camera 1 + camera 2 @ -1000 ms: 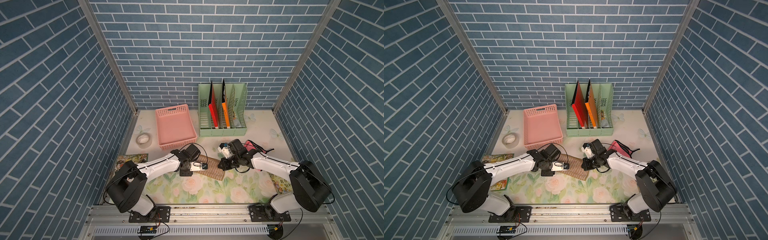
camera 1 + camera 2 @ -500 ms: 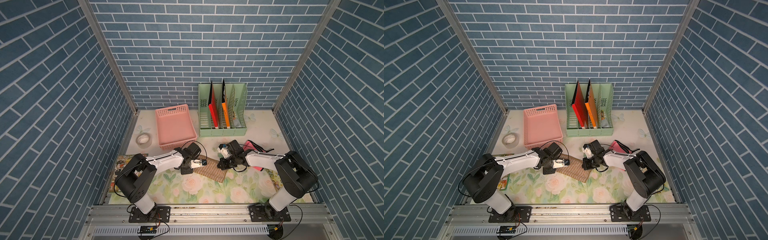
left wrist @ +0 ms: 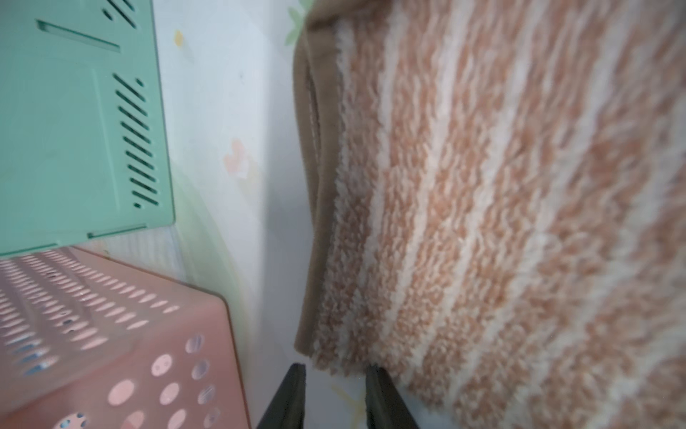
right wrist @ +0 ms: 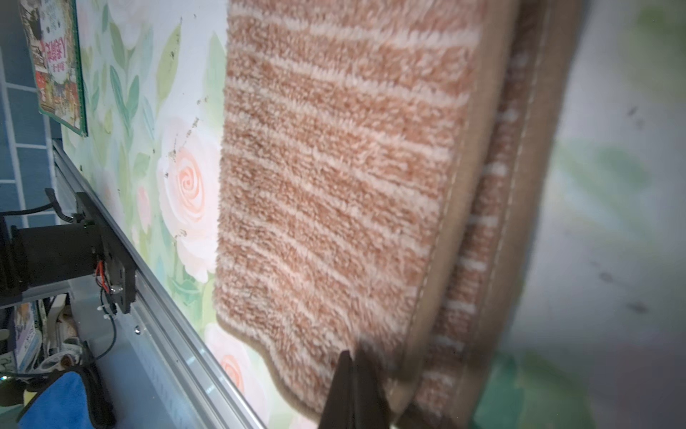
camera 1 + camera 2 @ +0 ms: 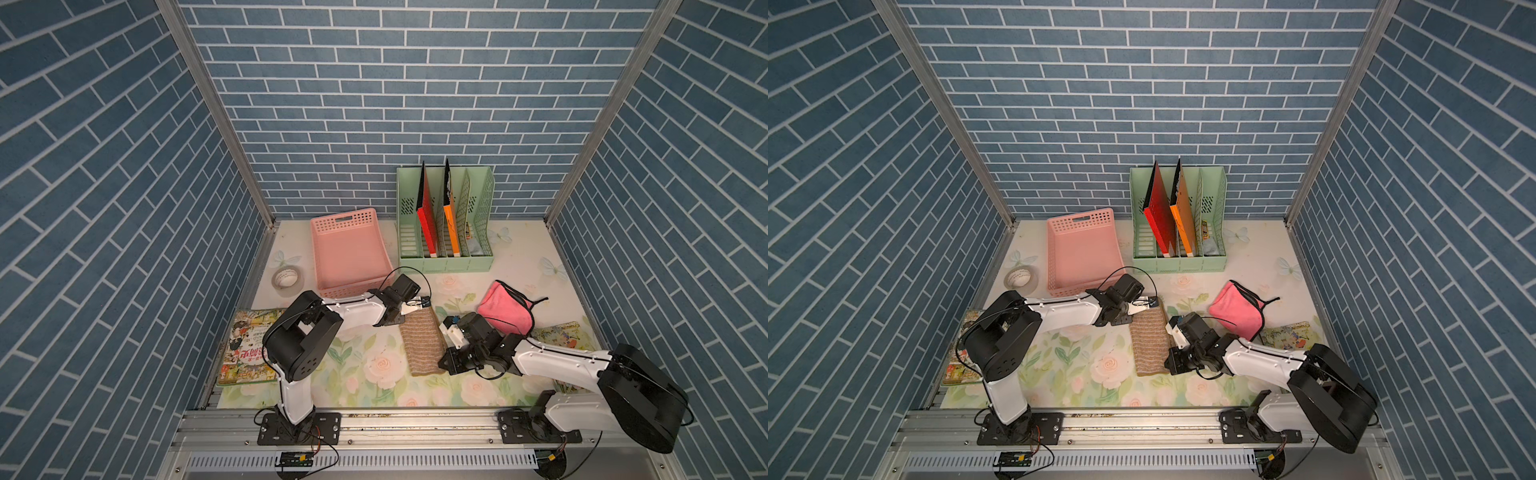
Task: Fold the square dishcloth
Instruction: Adjust the cleaning item at the center of the board.
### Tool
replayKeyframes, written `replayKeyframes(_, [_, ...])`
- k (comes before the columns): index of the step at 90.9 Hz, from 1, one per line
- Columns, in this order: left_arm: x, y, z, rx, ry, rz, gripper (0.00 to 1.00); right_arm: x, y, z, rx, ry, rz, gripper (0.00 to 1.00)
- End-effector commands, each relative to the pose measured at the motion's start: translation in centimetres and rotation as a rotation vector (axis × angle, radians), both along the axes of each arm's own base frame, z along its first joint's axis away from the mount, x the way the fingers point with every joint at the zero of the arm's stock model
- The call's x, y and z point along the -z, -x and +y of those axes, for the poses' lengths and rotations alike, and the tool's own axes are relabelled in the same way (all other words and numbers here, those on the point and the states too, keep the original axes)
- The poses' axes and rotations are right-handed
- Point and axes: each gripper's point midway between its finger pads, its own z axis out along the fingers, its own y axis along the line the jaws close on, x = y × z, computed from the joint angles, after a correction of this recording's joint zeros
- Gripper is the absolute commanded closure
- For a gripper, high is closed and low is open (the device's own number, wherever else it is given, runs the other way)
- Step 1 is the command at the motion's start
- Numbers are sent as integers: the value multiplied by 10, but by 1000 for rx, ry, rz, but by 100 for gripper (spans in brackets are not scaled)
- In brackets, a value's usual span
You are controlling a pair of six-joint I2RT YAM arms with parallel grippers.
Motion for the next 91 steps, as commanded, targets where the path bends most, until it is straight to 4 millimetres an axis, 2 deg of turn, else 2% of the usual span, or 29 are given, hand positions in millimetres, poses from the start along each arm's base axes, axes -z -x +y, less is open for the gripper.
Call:
replayKeyframes(1, [-19, -22, -3, -16, 40, -113, 63, -16, -1, 10, 7, -44, 18, 100])
replayKeyframes(6, [-29, -22, -2, -17, 73, -104, 62, -24, -9, 12, -14, -35, -3, 100])
replayKeyframes(13, [-43, -12, -2, 0, 151, -28, 60, -40, -35, 17, 4, -80, -31, 100])
replayKeyframes(23, [-55, 21, 2, 45, 215, 130, 57, -53, -76, 24, 33, -156, -38, 100])
replayKeyframes(32, [-65, 40, 4, 44, 275, 199, 57, -56, -105, 46, -14, -188, -47, 100])
replayKeyframes(41, [-68, 58, 2, 50, 320, 267, 57, -46, -135, 62, -15, -215, -30, 100])
replayKeyframes(54, [-67, 80, -10, 90, 357, 343, 57, -11, -176, 58, 76, -193, -4, 100])
replayKeyframes(68, [-58, 115, -29, 198, 335, 389, 58, 26, -193, 30, 171, -122, 25, 100])
replayKeyframes(75, [-51, 138, -41, 269, 312, 421, 59, 32, -193, 19, 200, -102, 15, 100])
replayKeyframes(83, [-36, 165, -49, 338, 254, 470, 60, 14, -192, 18, 199, -132, -29, 100])
replayKeyframes(88, [-28, 177, -49, 370, 223, 501, 60, -13, -192, 18, 199, -175, -108, 100])
replayKeyframes(91, [-24, 185, -47, 389, 208, 523, 60, -29, -192, 15, 205, -183, -157, 90])
